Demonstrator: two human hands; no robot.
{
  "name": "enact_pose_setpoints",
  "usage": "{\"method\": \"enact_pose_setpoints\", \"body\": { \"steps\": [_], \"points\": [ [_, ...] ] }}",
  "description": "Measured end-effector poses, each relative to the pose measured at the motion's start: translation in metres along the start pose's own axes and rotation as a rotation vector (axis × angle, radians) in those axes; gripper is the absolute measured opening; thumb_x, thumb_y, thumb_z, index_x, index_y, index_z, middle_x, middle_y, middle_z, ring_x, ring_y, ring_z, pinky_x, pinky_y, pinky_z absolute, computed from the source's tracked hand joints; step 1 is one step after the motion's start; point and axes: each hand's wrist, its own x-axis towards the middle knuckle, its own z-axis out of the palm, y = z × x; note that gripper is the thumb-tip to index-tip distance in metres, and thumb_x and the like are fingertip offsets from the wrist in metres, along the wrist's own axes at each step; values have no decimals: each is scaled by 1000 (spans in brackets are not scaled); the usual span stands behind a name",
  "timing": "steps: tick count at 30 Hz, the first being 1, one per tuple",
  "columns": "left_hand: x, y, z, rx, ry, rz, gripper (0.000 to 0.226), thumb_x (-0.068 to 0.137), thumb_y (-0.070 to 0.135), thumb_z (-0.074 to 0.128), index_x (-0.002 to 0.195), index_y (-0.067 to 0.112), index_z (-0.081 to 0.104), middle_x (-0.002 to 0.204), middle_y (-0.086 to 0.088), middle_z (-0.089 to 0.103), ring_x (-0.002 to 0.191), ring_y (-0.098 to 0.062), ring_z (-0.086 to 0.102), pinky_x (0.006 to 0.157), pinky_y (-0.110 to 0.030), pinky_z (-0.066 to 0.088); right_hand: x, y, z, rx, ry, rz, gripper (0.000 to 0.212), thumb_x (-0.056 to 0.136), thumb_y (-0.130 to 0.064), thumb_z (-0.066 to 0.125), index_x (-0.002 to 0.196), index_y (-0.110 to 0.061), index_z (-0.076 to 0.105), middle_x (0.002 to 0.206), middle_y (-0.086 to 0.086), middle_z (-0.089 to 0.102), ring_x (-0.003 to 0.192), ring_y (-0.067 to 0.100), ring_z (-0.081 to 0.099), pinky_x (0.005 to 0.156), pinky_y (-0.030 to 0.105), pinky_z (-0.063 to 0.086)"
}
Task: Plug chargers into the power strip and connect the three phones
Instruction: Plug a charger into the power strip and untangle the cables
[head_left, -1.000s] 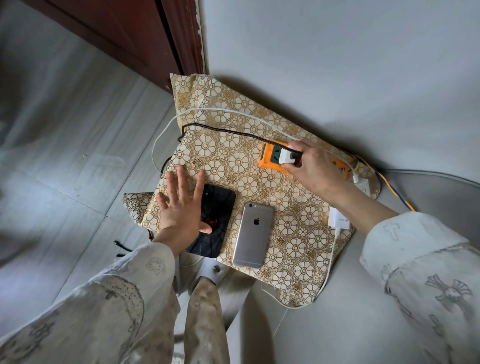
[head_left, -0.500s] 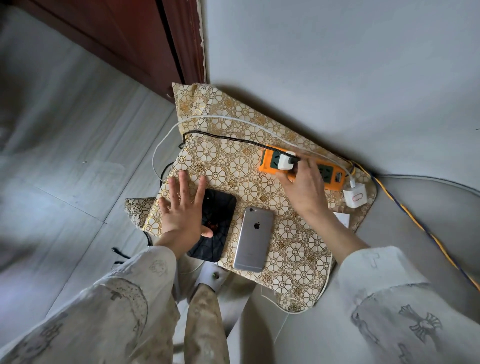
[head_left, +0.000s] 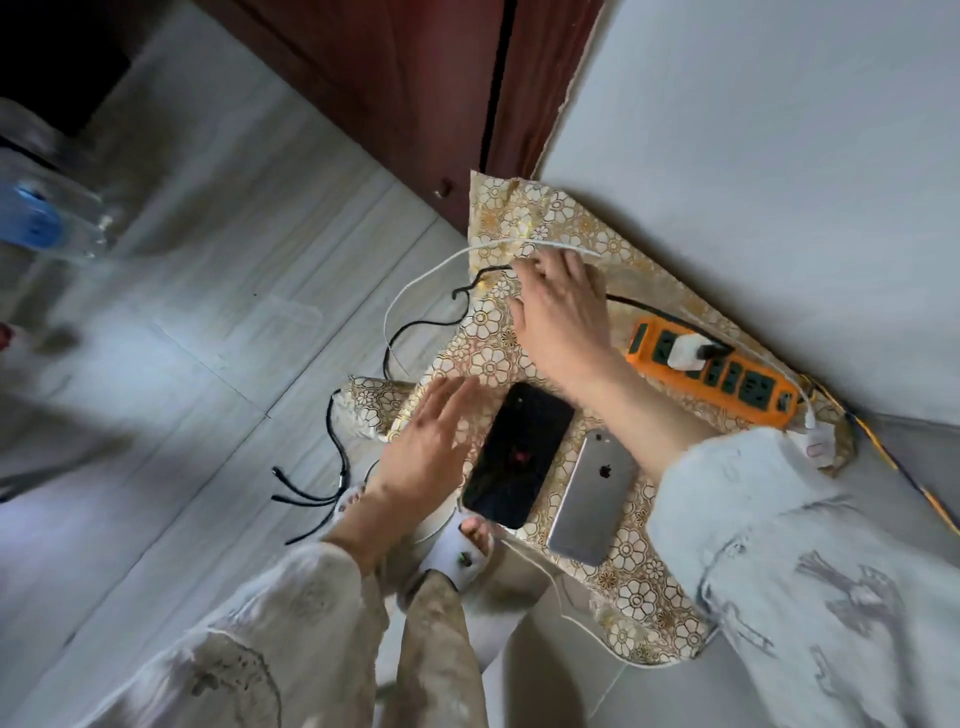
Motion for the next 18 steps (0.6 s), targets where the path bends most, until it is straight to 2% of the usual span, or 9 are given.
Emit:
{"method": "enact_pose_setpoints", "body": {
  "steps": [2,4,6,9,12,14,15,16,18],
  "points": [
    [-14,-20,-12,-52,103,-37,61,88,6,47,143,23,24,148,-6,33,138,-24,29,103,-39,39,22,-12,7,-60,-185,75,50,89,-19,52,135,-9,35,142,15,38,132,35,33,111,56,21],
    [-24,-38,-18,-66,159,-65,56,88,5,47,140,21,31,141,-8,43,127,-26,43,96,-38,43,34,-20,15,-94,-282,165,50,89,-20,54,134,-7,36,142,17,36,132,39,32,112,59,15],
    [-29,-55,-24,-94,170,-134,51,89,6,47,137,20,36,137,-9,48,123,-28,47,95,-38,43,42,-30,19,-42,-243,218,39,90,-22,54,124,-5,47,129,18,50,123,36,44,108,53,27],
    [-27,-70,-32,-119,176,-171,47,89,6,46,134,15,40,134,-13,49,121,-31,48,98,-39,41,42,-45,19,114,-230,201,24,92,-28,51,99,-8,63,99,11,68,90,26,60,87,38,42],
    [-15,-71,-44,-147,176,-134,54,88,3,46,138,13,32,140,-15,41,126,-31,43,104,-38,35,26,-51,6,271,-287,155,21,94,-25,47,94,-17,66,88,2,64,66,16,51,69,32,40],
    [1,-63,-54,-147,139,-89,65,86,0,46,144,14,19,149,-15,26,135,-32,31,111,-41,30,12,-55,-10,401,-351,122,22,95,-25,46,106,-20,64,103,-1,62,71,9,52,67,26,40],
    [11,-58,-59,-140,115,-62,70,85,-1,47,145,14,14,152,-15,19,138,-31,25,113,-42,27,5,-57,-19,450,-389,103,22,95,-24,45,109,-19,62,111,-2,60,83,11,55,76,30,44],
    [22,-52,-63,-131,90,-42,72,85,-1,48,145,14,11,153,-14,16,140,-31,21,114,-43,25,-2,-59,-28,487,-417,82,22,95,-23,45,109,-18,60,111,-4,59,92,13,54,83,33,44],
    [41,-41,-72,-118,59,-32,61,87,3,49,142,12,23,151,-13,25,138,-29,27,112,-41,28,-14,-58,-44,572,-420,37,20,95,-20,45,105,-14,60,91,-13,55,84,9,51,78,26,41]
  ]
}}
